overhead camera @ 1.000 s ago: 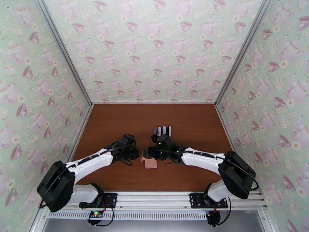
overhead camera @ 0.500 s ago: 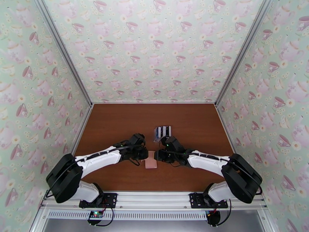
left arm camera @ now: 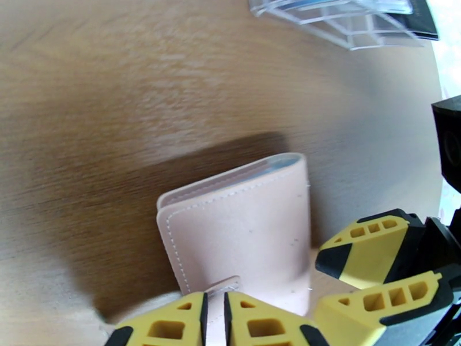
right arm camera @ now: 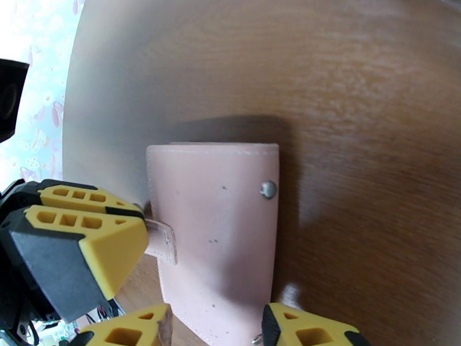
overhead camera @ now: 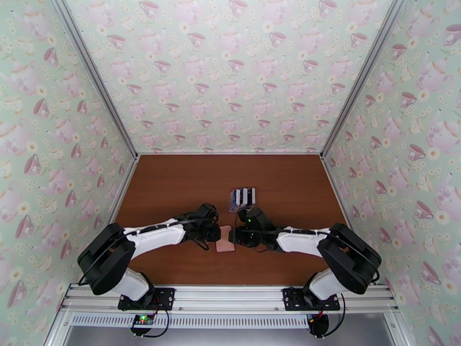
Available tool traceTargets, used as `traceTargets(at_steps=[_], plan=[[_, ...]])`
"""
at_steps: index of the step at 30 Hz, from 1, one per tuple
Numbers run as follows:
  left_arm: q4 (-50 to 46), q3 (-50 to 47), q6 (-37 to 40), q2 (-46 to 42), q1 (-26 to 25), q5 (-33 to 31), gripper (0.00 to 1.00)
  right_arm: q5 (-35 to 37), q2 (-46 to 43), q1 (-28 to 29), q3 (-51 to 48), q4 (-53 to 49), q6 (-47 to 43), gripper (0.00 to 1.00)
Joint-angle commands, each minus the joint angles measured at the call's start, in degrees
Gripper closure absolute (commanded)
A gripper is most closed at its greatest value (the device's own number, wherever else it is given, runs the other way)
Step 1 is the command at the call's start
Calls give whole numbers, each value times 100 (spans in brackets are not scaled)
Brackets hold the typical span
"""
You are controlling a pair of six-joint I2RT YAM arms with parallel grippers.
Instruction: Put the credit cards into the card holder
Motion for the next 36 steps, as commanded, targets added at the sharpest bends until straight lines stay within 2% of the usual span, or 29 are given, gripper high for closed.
traceTargets(at_steps=[1,16,23,29,31,34,36], plan=[[49,-133,-58,121,33,-68,83,-180,118,-16,-47,288,73,53],[221,-494,-185,153,95,-35,83,-754,502,-15,-56,1392,390,55],[326,-576,-248,183,118,24,83,-941,603,-23,-39,1864,588,65],[430,-599,-294,207,129,95,83,-901,648,-20,-69,2264,771,68],[437,-583,-289,206,129,104,83,-895,662,-20,-48,2263,776,71],[454,-579,-301,167,124,113,83,-860,603,-20,-36,2201,745,82],[455,-576,-299,114,138,113,79,-814,508,-20,-13,2025,673,89]])
